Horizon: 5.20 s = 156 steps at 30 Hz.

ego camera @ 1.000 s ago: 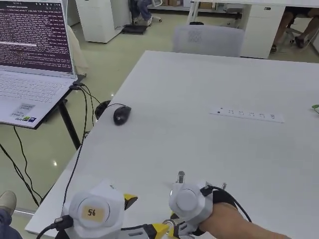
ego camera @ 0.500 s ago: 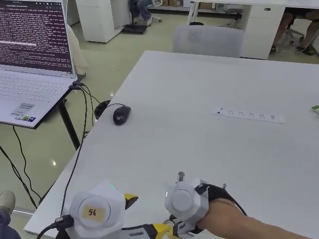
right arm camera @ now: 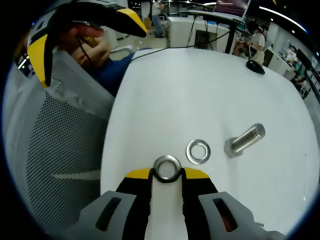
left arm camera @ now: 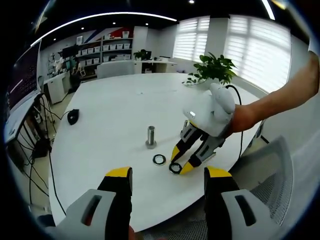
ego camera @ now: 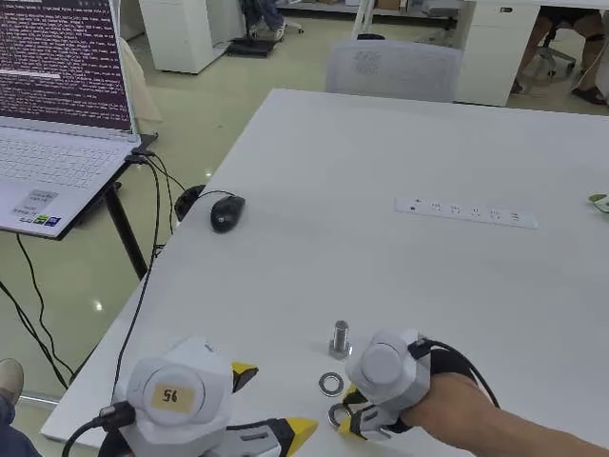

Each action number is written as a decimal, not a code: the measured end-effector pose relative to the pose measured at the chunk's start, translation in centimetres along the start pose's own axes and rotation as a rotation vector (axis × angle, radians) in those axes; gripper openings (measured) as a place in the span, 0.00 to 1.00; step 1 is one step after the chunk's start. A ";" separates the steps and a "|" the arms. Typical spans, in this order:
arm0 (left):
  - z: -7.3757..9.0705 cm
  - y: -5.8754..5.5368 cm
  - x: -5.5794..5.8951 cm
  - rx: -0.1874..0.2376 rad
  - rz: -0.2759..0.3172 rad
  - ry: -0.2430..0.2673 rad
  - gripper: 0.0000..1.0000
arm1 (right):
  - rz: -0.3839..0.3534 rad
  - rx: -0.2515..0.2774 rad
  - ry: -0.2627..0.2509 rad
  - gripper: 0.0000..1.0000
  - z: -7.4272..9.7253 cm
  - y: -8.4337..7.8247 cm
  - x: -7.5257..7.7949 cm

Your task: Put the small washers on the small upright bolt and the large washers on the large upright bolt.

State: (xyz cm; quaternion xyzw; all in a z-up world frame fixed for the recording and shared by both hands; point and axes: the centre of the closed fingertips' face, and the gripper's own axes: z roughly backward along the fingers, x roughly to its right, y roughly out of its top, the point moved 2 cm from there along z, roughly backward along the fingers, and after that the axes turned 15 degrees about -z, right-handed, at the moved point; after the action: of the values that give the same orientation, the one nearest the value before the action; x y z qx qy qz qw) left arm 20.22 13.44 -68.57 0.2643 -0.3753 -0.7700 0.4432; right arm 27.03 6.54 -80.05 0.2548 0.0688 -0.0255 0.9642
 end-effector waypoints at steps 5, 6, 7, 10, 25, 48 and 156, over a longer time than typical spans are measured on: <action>0.0 0.2 0.0 0.001 -0.001 0.000 0.57 | -0.012 0.010 -0.016 0.23 1.0 -0.2 0.7; 0.0 0.2 0.0 0.001 -0.001 0.000 0.57 | -0.012 0.012 -0.020 0.23 1.2 -0.1 0.9; 0.0 0.2 -0.1 0.000 -0.002 0.000 0.57 | -0.011 0.014 -0.023 0.23 1.5 -0.1 1.0; -0.1 0.2 0.0 -0.001 0.000 -0.001 0.57 | 0.002 0.018 -0.040 0.23 2.4 0.4 1.7; -0.5 0.4 0.4 0.002 -0.001 -0.005 0.57 | 0.064 0.046 -0.095 0.23 6.3 6.0 5.9; -0.2 0.3 0.0 0.002 0.001 -0.001 0.58 | 0.036 -0.002 -0.089 0.23 4.1 7.5 8.3; 0.6 -0.3 -0.4 -0.007 0.010 0.017 0.57 | -0.050 -0.054 -0.046 0.24 -0.2 0.1 3.0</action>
State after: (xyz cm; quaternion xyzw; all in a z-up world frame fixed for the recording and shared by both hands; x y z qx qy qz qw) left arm 19.82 14.11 -68.38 0.2673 -0.3701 -0.7669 0.4511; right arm 30.03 6.63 -80.63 0.2261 0.0535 -0.0537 0.9711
